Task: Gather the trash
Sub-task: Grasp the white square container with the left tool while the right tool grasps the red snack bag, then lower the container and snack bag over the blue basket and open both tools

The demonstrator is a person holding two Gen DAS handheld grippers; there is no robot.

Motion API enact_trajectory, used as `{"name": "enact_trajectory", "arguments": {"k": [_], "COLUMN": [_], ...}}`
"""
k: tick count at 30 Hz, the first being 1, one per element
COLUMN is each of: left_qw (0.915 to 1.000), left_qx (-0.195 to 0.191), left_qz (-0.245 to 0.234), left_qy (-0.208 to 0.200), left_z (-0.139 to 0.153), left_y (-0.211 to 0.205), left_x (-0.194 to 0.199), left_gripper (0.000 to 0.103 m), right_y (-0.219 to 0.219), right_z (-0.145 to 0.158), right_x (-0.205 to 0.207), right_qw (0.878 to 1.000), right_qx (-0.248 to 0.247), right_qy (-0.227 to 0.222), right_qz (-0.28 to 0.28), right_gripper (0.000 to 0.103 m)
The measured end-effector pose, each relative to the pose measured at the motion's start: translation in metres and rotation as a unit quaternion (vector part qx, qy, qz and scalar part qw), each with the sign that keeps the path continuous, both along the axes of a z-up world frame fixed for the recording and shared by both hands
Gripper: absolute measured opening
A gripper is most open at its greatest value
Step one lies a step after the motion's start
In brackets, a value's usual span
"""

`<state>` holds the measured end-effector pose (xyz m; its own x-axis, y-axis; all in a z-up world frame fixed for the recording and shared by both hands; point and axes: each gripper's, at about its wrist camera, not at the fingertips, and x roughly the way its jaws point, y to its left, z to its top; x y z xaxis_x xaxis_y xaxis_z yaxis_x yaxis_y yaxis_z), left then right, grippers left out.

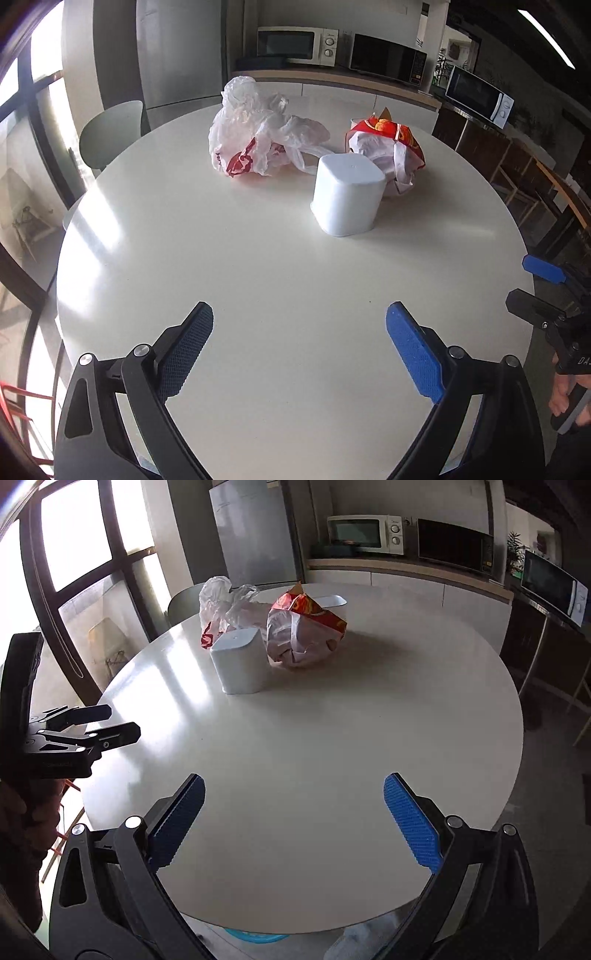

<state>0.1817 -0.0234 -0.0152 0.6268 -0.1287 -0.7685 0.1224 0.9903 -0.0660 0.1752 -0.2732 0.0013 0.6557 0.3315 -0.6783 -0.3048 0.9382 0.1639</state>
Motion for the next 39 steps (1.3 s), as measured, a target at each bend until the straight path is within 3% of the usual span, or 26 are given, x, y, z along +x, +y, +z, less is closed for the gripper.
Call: {"name": "enact_trajectory", "arguments": {"k": [3, 9, 14, 17, 19, 22, 24, 25, 26, 29, 39], "left_qw": [0.9995, 0.9937, 0.9837, 0.9795, 0.9792, 0.9816, 0.9832, 0.9836, 0.9839, 0.9863, 0.9910], "left_qx": [-0.011, 0.026, 0.054, 0.065, 0.070, 0.070, 0.058, 0.056, 0.055, 0.045, 0.024], "left_qz": [-0.022, -0.099, -0.164, -0.187, -0.188, -0.178, -0.172, -0.171, -0.169, -0.158, -0.129], "left_qy": [-0.018, -0.046, -0.051, -0.040, -0.031, -0.011, -0.015, -0.016, -0.015, -0.016, -0.025], "left_z": [0.008, 0.018, 0.013, 0.003, -0.004, -0.014, -0.014, -0.013, -0.013, -0.010, 0.009], "left_y": [-0.013, -0.044, -0.058, -0.065, -0.068, -0.066, -0.060, -0.058, -0.056, -0.050, -0.025], "left_x": [0.023, 0.068, 0.092, 0.104, 0.110, 0.113, 0.106, 0.102, 0.097, 0.082, 0.009], "left_gripper": [0.093, 0.093, 0.093, 0.092, 0.089, 0.069, 0.068, 0.068, 0.068, 0.068, 0.068], "right_y": [0.005, 0.022, 0.033, 0.043, 0.049, 0.049, 0.045, 0.046, 0.047, 0.051, 0.066], "right_z": [0.003, 0.012, 0.010, 0.006, 0.002, -0.006, -0.009, -0.011, -0.012, -0.011, 0.005], "right_x": [0.042, 0.103, 0.143, 0.157, 0.160, 0.161, 0.158, 0.156, 0.152, 0.134, 0.050], "right_qw": [1.000, 0.998, 0.995, 0.994, 0.994, 0.995, 0.995, 0.995, 0.995, 0.995, 0.993], "right_qx": [0.000, -0.032, -0.046, -0.055, -0.053, -0.046, -0.019, -0.016, -0.023, -0.028, -0.016], "right_qy": [-0.016, -0.043, -0.038, -0.016, -0.005, 0.001, 0.009, 0.011, 0.010, 0.004, -0.015], "right_qz": [0.006, 0.033, 0.077, 0.089, 0.097, 0.092, 0.094, 0.095, 0.093, 0.097, 0.112], "right_gripper": [0.093, 0.093, 0.092, 0.084, 0.072, 0.056, 0.041, 0.027, 0.021, 0.016, 0.014]}}
